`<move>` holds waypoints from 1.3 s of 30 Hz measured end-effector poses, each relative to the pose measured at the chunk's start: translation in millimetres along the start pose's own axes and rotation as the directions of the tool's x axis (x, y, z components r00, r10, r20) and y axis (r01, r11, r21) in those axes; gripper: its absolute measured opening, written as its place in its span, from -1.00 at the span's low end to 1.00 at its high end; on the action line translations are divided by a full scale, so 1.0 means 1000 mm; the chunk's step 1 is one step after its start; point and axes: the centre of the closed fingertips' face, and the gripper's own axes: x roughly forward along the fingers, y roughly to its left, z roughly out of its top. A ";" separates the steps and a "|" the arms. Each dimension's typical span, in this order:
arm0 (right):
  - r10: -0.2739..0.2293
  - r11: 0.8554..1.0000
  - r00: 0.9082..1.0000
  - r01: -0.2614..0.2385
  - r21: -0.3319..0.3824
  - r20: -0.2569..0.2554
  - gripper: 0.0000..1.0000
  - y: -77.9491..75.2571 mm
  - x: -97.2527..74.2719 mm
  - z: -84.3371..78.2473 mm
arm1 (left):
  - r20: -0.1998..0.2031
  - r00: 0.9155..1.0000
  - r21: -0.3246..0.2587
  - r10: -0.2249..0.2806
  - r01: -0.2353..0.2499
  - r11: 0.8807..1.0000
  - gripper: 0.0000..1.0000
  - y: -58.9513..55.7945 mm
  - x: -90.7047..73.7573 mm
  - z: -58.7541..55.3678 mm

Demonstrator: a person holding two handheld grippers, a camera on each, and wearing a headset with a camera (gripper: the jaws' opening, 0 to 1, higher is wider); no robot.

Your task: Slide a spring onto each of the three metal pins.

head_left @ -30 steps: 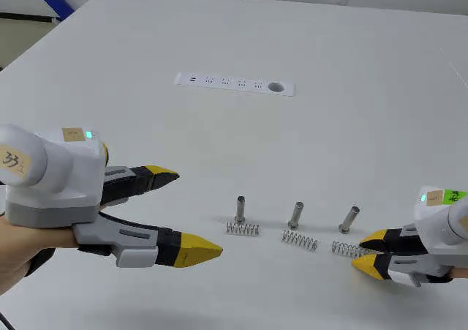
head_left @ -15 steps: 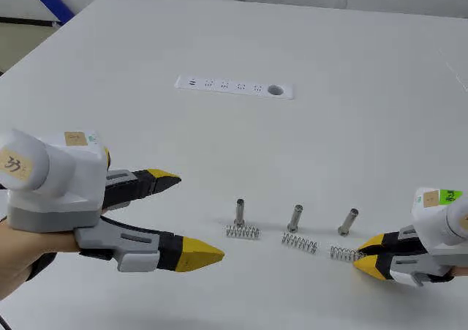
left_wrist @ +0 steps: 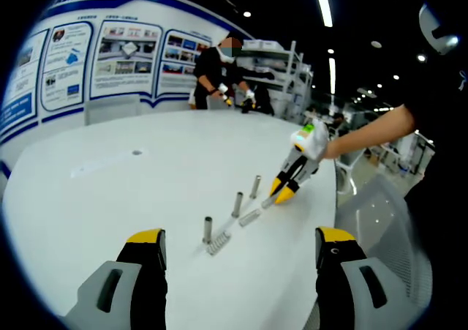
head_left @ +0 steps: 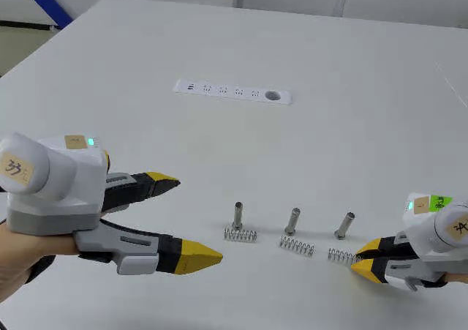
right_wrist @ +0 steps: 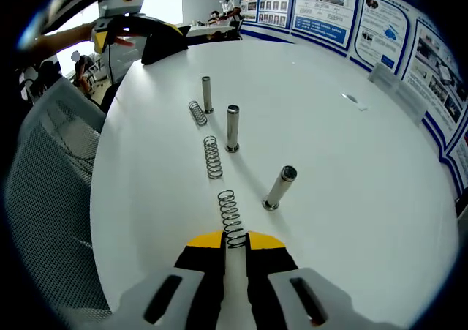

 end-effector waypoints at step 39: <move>0.125 0.958 0.976 -0.071 -0.279 0.180 -0.78 0.085 -0.057 0.123 | 0.025 0.974 0.100 -0.225 0.221 0.970 0.06 -0.073 0.060 0.017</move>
